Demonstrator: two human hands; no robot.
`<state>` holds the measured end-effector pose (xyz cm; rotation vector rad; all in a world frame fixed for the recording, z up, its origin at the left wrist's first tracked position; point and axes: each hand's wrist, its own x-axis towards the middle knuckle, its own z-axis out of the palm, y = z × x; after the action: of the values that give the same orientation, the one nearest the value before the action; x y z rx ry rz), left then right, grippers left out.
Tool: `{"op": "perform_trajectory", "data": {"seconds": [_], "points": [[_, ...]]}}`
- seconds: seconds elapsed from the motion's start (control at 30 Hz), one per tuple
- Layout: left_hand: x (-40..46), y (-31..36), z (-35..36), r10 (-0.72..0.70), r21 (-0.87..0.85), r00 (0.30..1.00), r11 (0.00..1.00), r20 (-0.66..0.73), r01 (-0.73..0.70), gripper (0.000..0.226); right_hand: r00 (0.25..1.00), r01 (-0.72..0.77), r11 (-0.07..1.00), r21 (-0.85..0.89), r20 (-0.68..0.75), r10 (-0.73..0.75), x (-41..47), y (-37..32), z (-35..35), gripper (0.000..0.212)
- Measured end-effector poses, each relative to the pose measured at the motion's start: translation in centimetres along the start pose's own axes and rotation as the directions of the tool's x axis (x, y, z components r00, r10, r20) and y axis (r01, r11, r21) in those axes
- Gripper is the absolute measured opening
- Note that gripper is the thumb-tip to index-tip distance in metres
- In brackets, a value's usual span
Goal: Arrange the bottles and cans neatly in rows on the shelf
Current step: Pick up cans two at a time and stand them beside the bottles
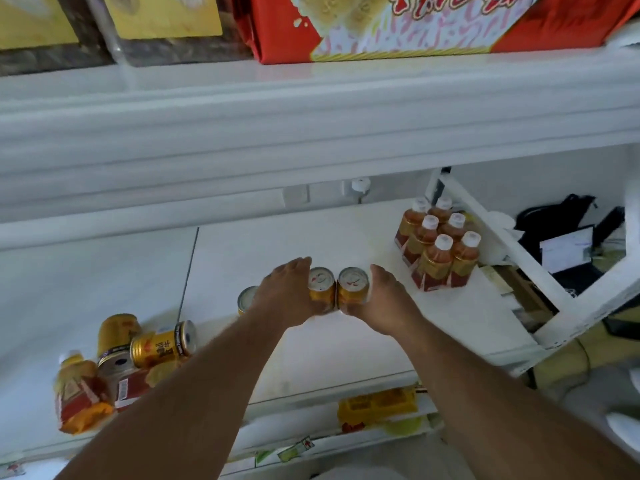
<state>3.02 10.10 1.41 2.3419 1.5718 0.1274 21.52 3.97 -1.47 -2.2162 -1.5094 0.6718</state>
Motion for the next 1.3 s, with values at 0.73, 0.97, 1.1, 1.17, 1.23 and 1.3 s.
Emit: {"op": "perform_trajectory", "data": {"seconds": [0.73,0.97,1.1,1.17,1.23,1.3], "points": [[4.3,-0.6,1.0,0.059,0.019,0.993,0.998,0.101,-0.061,0.057,0.997,0.070,0.962,0.265,0.024,-0.079,3.3,1.6,1.4,0.065],[4.2,-0.1,0.0,0.025,-0.232,1.000,0.972,0.016,-0.021,0.061,0.992,0.113,0.936,0.333,-0.095,-0.086,2.5,0.5,-1.4,0.061],[4.0,0.5,-0.2,0.044,-0.333,0.998,0.941,-0.033,-0.053,0.068,0.981,0.155,0.913,0.376,-0.165,-0.099,1.7,0.2,-2.4,0.059],[3.5,0.8,-0.4,0.047,-0.360,0.998,0.931,-0.047,-0.061,0.070,0.977,0.170,0.904,0.393,-0.186,-0.103,1.4,0.3,-2.6,0.058],[3.0,1.2,-0.6,0.041,-0.375,0.997,0.925,-0.061,-0.061,0.077,0.973,0.183,0.901,0.393,-0.205,-0.108,1.0,0.4,-2.8,0.057],[2.2,1.6,-0.6,0.022,-0.392,0.997,0.919,-0.068,-0.047,0.085,0.967,0.203,0.904,0.376,-0.223,-0.124,0.5,0.5,-3.1,0.059]]}}
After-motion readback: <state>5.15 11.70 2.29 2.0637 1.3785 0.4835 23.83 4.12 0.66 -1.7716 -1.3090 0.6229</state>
